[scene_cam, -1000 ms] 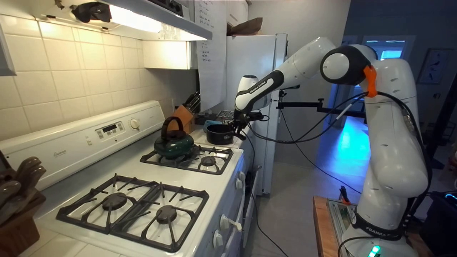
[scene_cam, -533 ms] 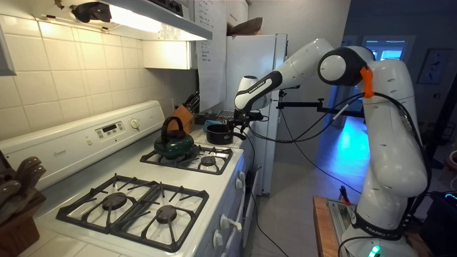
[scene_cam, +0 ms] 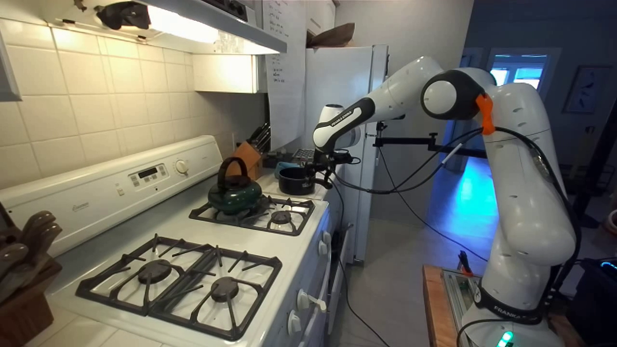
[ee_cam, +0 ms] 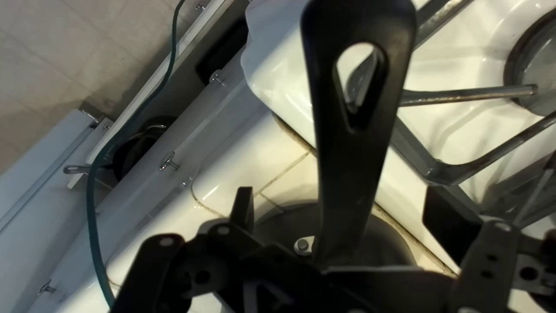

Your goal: Put the pot on the stove

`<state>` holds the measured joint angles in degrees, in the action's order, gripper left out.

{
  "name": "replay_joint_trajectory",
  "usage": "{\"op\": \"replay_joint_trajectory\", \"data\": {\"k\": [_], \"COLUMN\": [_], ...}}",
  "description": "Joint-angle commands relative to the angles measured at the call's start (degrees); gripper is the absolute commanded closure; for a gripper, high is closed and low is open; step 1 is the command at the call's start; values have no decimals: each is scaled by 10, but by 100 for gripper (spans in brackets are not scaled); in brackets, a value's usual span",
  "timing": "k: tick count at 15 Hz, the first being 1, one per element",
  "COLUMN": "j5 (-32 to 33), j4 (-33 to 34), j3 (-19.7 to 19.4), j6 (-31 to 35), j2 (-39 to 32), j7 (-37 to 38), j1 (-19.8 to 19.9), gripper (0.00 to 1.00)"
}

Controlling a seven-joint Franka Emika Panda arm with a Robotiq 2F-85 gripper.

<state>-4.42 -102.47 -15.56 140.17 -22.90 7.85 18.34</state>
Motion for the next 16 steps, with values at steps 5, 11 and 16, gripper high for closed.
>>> {"op": "replay_joint_trajectory", "data": {"k": [5,11,16], "j5": [-18,-12,-7], "j4": [46,55,62], "j3": [16,13,11], "j6": [-50,-51,-48], "j2": [-38,-42,-40], "j7": [-30,-26,-22], "j1": [16,14,11], "gripper": [37,81,100]}}
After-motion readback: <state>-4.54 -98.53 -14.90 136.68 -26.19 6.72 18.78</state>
